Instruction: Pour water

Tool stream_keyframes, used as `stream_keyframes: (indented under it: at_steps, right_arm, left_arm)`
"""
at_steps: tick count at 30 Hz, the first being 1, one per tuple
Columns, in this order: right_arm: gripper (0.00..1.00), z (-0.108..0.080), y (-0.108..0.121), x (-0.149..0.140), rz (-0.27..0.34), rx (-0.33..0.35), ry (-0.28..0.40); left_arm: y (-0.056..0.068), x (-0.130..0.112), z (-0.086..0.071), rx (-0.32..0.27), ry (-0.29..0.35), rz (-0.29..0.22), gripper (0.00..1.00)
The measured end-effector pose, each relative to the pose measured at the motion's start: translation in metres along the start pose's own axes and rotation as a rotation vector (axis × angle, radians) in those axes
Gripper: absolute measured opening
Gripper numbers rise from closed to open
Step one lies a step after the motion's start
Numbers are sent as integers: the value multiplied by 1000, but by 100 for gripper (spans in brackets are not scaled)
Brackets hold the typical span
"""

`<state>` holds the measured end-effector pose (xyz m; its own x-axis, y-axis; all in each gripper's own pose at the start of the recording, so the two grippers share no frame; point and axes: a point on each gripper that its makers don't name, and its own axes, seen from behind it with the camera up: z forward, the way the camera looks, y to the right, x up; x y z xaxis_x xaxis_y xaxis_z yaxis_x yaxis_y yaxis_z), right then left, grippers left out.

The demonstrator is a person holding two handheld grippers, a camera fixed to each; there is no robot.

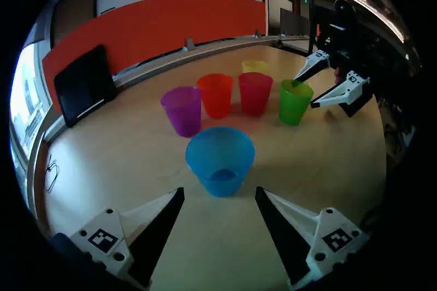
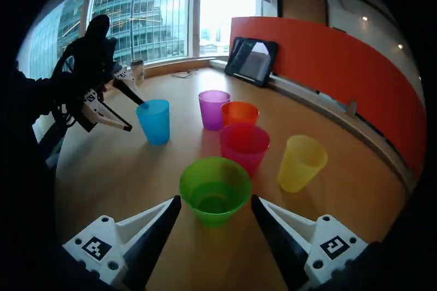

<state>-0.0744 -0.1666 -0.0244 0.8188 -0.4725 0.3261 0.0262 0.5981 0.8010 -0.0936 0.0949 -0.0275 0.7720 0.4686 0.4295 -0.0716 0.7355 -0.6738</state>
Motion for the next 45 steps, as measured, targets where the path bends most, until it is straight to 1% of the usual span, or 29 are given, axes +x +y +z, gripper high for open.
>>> stream_keyframes:
  at_steps: [5,8,12,18,24,32,38,45]
  right_arm:
    - [100,-15,1,-1,12,-29,22]
    - [100,-26,3,-2,21,-54,38]
    - [100,-41,6,-3,35,-90,63]
    - [100,-65,14,2,56,-168,120]
    - [100,-87,23,10,80,-251,182]
    - [100,-112,39,29,125,-374,281]
    - [100,-128,60,39,153,-496,354]
    - [100,-143,87,43,205,-638,430]
  left_arm:
    - [-5,-4,-6,29,6,-16,97]
    - [-8,-4,-13,54,19,-23,97]
    - [-11,-5,-23,88,39,-33,97]
    - [-20,-6,-43,161,86,-67,97]
    - [-35,3,-65,252,178,-103,97]
    - [-62,23,-93,396,317,-144,97]
    - [-74,42,-112,481,417,-161,96]
    - [-83,58,-130,565,511,-200,97]
